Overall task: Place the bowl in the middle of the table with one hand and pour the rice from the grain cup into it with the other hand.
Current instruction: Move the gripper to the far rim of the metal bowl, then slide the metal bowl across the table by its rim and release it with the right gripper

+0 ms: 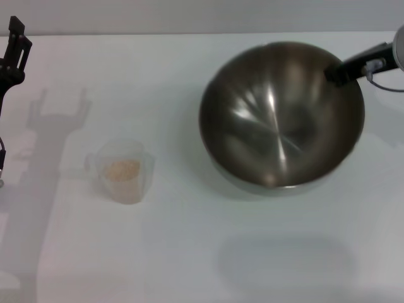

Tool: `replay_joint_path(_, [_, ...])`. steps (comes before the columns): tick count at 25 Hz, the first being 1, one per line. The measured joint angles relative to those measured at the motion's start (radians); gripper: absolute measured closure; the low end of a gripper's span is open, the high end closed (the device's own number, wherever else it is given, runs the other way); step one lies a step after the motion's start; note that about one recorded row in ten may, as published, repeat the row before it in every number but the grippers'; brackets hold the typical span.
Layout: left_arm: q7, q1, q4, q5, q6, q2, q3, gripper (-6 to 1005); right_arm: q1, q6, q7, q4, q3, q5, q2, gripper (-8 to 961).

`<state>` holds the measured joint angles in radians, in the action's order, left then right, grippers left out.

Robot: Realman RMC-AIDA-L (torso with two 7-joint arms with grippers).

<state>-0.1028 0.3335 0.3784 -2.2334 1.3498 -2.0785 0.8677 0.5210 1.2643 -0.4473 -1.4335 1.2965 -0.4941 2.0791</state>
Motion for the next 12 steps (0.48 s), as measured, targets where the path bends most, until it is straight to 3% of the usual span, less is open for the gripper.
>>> replay_joint_path(12, [0.0, 0.0, 0.008, 0.0, 0.0, 0.001, -0.003, 185, -0.014, -0.077, -0.041, -0.01, 0.057, -0.102, 0.001, 943])
